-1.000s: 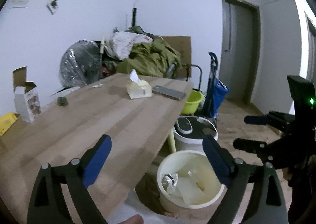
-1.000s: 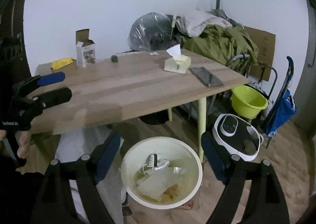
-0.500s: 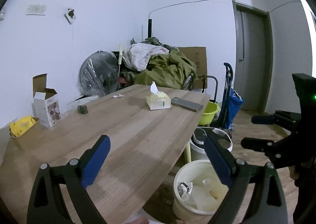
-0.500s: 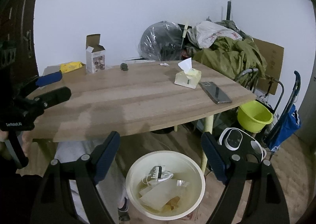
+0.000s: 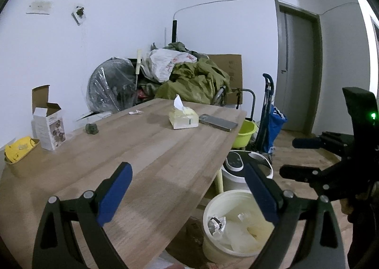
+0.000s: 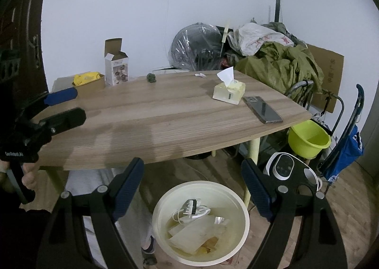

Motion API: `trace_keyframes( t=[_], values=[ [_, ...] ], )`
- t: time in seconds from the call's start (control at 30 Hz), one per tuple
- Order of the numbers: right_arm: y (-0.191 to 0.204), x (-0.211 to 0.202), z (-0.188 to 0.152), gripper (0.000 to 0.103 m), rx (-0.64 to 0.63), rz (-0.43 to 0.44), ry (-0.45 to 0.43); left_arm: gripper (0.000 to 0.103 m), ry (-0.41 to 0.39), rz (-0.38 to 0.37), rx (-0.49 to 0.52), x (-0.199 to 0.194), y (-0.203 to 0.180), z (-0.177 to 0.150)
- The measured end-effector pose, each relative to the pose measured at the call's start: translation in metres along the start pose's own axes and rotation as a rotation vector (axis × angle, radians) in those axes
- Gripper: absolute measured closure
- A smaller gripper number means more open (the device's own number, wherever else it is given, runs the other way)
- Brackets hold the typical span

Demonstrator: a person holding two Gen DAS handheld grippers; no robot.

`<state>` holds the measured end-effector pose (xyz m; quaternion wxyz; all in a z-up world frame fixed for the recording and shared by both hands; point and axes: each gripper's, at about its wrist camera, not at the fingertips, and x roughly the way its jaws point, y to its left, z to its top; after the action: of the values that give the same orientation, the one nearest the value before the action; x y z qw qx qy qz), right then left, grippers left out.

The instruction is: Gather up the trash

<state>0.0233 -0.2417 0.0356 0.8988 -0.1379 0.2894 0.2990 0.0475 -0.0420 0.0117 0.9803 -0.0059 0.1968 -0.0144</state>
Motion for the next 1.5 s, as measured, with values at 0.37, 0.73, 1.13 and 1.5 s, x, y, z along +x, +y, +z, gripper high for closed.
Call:
trace_keyframes(
  t=[0.37,0.73,1.13,1.5],
  values=[
    [0.0023,0.0017,0.0005,0.02,-0.002,0.003,0.004,0.007,0.003,-0.003,-0.012,-0.0004,0.0015,0.0005],
    [0.0039,0.0011,0.002,0.02,-0.01,0.001,0.003,0.007,0.007,0.008,-0.01,-0.0031,0.0035,-0.0013],
    [0.0032,-0.0003,0.0031,0.02,-0.013,0.002,0.0,0.007,0.011,-0.004,-0.015,-0.0064,0.0029,-0.0001],
    [0.0001,-0.0015,0.0035,0.02,-0.011,0.002,-0.003,0.007,0.018,-0.019,-0.017,-0.006,0.0032,0.002]
  ],
)
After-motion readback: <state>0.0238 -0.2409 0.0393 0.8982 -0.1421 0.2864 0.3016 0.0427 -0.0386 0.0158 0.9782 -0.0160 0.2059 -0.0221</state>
